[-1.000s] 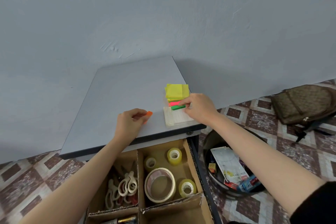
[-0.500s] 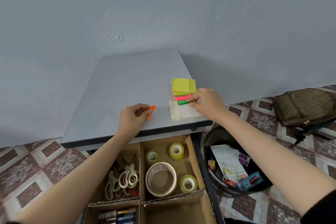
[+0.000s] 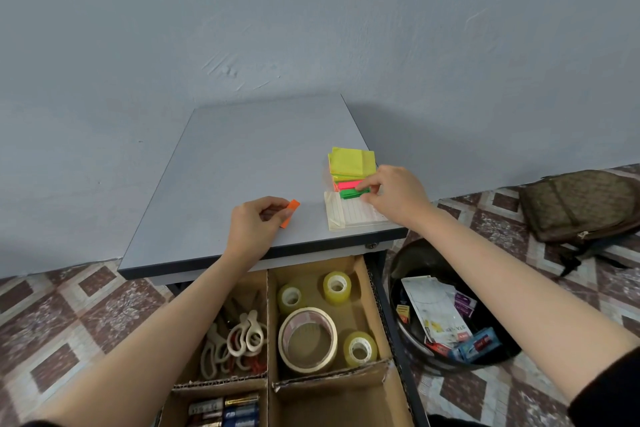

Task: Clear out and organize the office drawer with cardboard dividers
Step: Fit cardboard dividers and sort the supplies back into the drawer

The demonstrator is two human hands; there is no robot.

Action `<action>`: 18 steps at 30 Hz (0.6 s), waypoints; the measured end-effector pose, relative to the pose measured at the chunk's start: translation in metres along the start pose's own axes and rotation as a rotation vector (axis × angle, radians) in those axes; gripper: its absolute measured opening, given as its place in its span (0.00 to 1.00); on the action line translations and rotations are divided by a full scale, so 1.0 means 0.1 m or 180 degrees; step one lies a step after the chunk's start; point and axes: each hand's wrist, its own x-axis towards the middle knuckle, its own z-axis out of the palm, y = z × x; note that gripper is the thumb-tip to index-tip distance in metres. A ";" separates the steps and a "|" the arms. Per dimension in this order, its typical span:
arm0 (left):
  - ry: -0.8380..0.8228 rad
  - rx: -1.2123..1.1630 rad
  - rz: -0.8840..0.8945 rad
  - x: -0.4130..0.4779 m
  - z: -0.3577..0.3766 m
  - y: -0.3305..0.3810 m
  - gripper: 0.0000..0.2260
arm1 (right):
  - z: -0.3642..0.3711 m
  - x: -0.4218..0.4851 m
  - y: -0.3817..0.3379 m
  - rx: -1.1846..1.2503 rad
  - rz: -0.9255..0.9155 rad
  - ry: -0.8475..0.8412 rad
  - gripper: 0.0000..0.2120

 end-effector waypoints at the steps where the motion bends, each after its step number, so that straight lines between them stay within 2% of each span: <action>1: 0.0003 0.0004 0.0002 0.00 0.00 0.00 0.11 | 0.00 0.01 0.00 -0.0003 -0.0003 -0.0004 0.10; 7: -0.0005 0.0000 -0.0012 0.01 0.00 -0.02 0.11 | 0.01 0.06 -0.03 -0.0097 -0.0025 -0.0006 0.07; 18: 0.0012 -0.0038 0.0048 0.01 0.00 -0.02 0.10 | -0.03 0.03 -0.03 -0.0153 -0.0175 -0.0072 0.07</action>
